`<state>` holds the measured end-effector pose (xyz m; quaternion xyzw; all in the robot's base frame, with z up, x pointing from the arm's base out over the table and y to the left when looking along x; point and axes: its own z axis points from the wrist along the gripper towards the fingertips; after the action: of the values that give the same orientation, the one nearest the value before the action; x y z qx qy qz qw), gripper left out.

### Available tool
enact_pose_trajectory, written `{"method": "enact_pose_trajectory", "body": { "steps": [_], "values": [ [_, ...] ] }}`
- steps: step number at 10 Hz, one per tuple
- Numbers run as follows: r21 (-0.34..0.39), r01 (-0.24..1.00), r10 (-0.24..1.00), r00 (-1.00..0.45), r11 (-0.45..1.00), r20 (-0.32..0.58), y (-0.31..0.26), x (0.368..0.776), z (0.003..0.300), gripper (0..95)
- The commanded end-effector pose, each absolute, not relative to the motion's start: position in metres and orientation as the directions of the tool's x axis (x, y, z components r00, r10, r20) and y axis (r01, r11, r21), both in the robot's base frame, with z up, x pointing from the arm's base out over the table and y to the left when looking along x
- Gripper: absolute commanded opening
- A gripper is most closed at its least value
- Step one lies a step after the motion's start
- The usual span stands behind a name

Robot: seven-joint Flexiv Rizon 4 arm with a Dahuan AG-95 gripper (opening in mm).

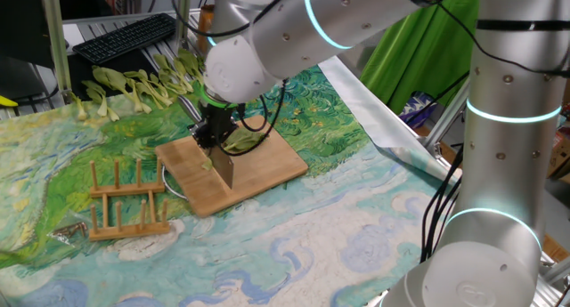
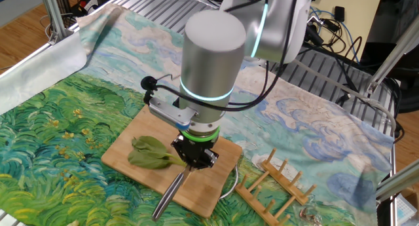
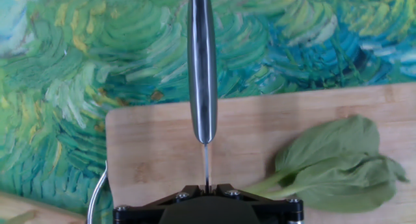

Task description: Chop the pakchoi

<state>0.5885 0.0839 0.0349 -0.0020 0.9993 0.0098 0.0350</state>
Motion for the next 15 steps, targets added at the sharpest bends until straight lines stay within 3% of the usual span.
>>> {"method": "enact_pose_trajectory", "body": {
  "steps": [1,10,15],
  "values": [
    [0.021,-0.010,-0.008,-0.997,1.000,-0.083,0.0838,0.5791,0.0339,0.0],
    [0.031,0.004,0.007,-0.996,1.000,-0.085,0.0879,0.5795,0.0242,0.0],
    [0.049,0.039,0.042,-0.998,0.998,-0.056,0.0931,0.5779,0.0334,0.0]
  ]
}}
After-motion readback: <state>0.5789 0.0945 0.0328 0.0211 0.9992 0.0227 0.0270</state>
